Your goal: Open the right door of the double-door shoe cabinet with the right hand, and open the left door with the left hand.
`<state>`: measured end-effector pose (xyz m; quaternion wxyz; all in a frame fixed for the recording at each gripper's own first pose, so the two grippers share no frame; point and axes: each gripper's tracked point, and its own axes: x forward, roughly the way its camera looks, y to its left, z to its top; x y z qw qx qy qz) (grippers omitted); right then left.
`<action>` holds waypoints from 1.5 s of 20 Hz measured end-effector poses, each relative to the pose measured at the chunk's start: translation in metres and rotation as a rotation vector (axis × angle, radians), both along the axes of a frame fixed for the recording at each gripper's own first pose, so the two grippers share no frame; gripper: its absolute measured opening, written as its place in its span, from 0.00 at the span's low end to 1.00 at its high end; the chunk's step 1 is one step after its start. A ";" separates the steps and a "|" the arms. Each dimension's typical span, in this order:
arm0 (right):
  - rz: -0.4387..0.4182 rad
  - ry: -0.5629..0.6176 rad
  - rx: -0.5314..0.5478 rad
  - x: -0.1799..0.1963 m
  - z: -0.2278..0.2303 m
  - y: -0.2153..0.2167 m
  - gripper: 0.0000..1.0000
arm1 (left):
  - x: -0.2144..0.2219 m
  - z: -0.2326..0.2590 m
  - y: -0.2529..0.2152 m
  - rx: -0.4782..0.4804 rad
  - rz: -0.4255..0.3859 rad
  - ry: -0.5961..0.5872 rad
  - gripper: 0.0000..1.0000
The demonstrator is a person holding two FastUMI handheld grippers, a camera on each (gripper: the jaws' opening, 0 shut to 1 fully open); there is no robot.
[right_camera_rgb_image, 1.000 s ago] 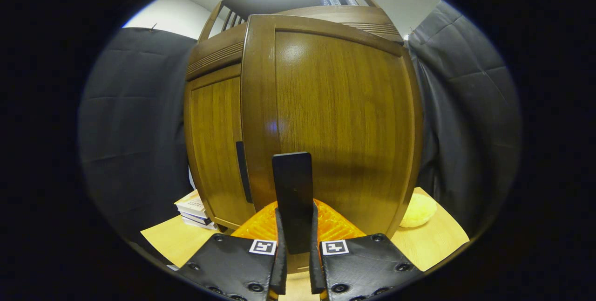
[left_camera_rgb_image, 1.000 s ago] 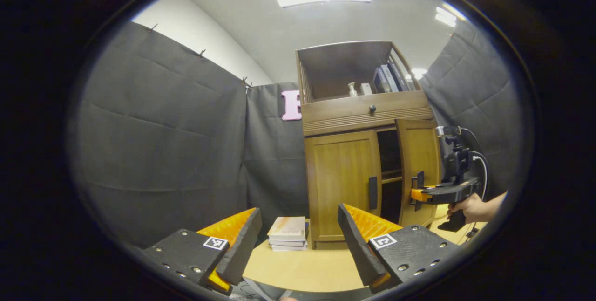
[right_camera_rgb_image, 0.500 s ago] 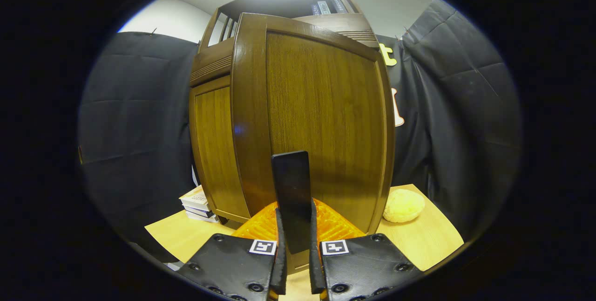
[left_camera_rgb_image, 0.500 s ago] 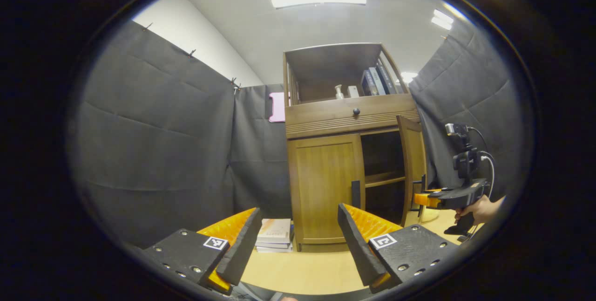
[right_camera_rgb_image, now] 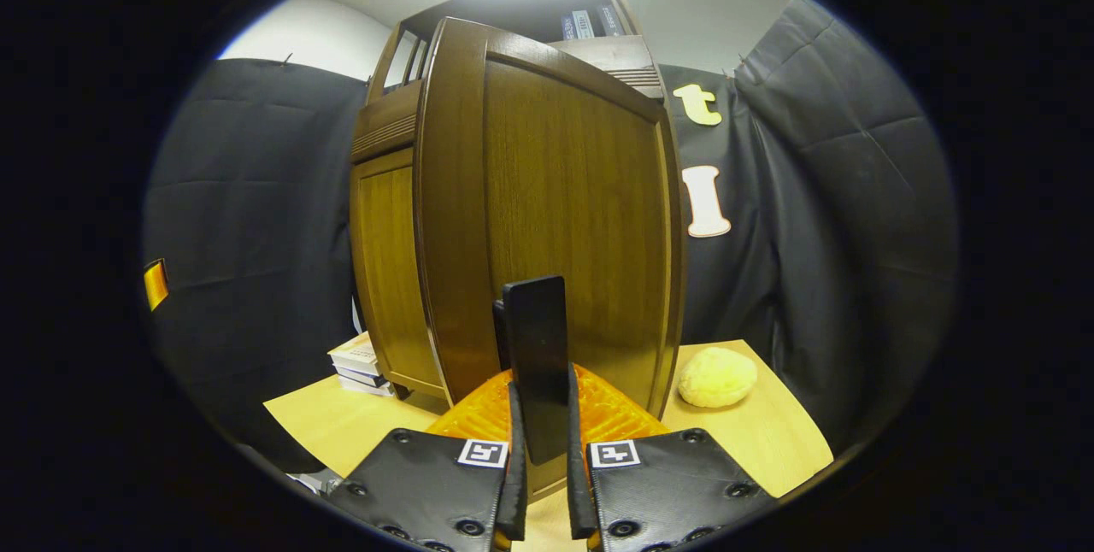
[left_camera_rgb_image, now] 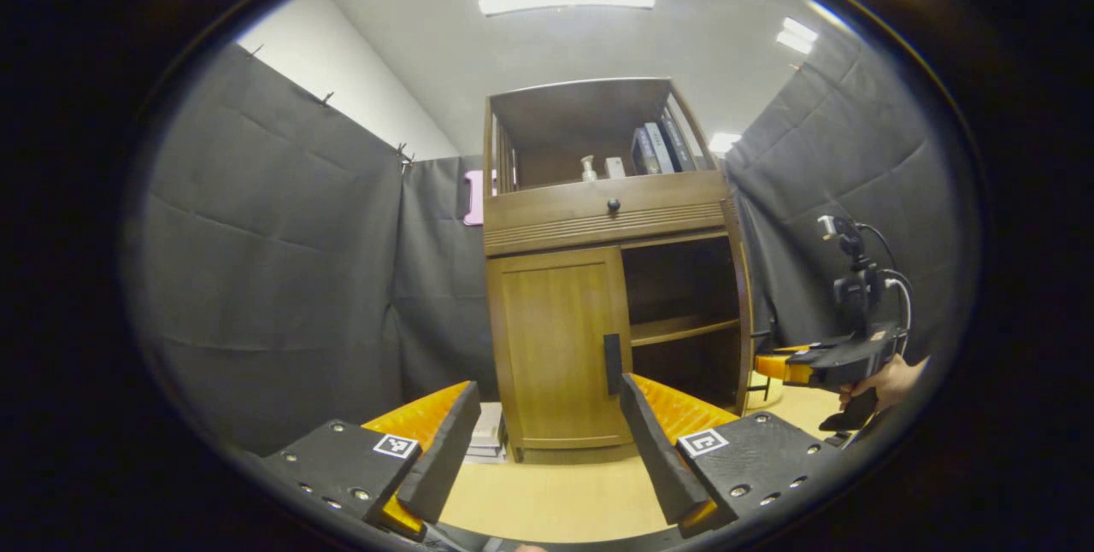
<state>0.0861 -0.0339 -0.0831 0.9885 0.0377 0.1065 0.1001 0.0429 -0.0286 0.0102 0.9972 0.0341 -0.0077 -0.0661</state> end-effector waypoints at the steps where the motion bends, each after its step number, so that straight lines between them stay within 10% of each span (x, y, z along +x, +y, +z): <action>1: -0.002 0.001 0.000 -0.002 0.000 -0.005 0.21 | 0.000 -0.001 -0.001 0.001 -0.006 0.001 0.96; 20: -0.127 0.000 -0.036 -0.021 0.002 -0.106 0.20 | -0.002 -0.003 -0.020 0.028 -0.072 0.004 0.93; 24: -0.159 -0.007 -0.040 -0.019 0.006 -0.130 0.01 | -0.005 -0.010 -0.027 0.016 -0.069 0.017 0.95; 30: -0.180 -0.069 -0.047 -0.035 0.032 -0.152 0.11 | 0.016 -0.029 -0.040 -0.020 -0.074 0.044 0.96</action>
